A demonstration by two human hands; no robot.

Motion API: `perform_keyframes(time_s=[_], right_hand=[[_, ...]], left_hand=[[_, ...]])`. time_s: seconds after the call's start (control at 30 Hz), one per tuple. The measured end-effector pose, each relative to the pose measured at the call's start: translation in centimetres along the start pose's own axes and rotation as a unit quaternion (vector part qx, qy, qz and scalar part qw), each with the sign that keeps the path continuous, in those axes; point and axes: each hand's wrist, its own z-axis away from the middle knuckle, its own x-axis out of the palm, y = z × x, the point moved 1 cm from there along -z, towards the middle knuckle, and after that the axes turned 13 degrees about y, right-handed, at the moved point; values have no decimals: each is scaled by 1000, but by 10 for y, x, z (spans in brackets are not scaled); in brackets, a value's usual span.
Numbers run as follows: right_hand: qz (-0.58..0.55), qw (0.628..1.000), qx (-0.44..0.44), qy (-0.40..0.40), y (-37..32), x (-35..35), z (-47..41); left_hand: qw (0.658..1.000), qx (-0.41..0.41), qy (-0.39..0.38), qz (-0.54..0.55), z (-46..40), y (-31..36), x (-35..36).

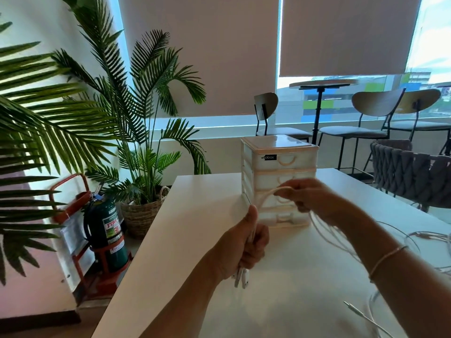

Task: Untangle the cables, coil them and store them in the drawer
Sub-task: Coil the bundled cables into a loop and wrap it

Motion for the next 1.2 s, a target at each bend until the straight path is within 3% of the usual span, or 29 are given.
perform_keyframes(time_s=[0.13,0.37,0.43,0.5,0.53,0.6,0.67,0.73,0.87,1.0,1.2], right_hand=[[39,996,-16,81,-19,-28,-13],[147,959,-84,226,-16,-43,-36],[300,919,-62,248,-11,-43,-40],[519,832,-16,195,-2,-46,-38],[573,806,-3,151,2,-48,-35],[535,841,-40,70,3,-43,-25],[381,912,-151,11,-12,-25,-7],[239,954,-169,-68,-25,2,10],[188,957,-166,-143,-13,42,18],[49,978,-76,-189,-9,38,17],[89,975,-36,-202,-2,-3,0]], left_hand=[[999,-53,-6,-1,0,0,10],[995,-70,-64,43,1,3,18],[993,-56,-70,78,2,8,13],[988,-37,-96,119,3,12,4],[985,-29,-110,132,4,14,1],[983,-21,-115,139,3,15,-2],[984,-16,-105,142,0,16,0],[985,-17,-86,146,-1,15,2],[972,5,-124,198,1,14,-5],[963,3,-153,223,2,16,-6],[934,-1,-222,278,3,14,-3]])
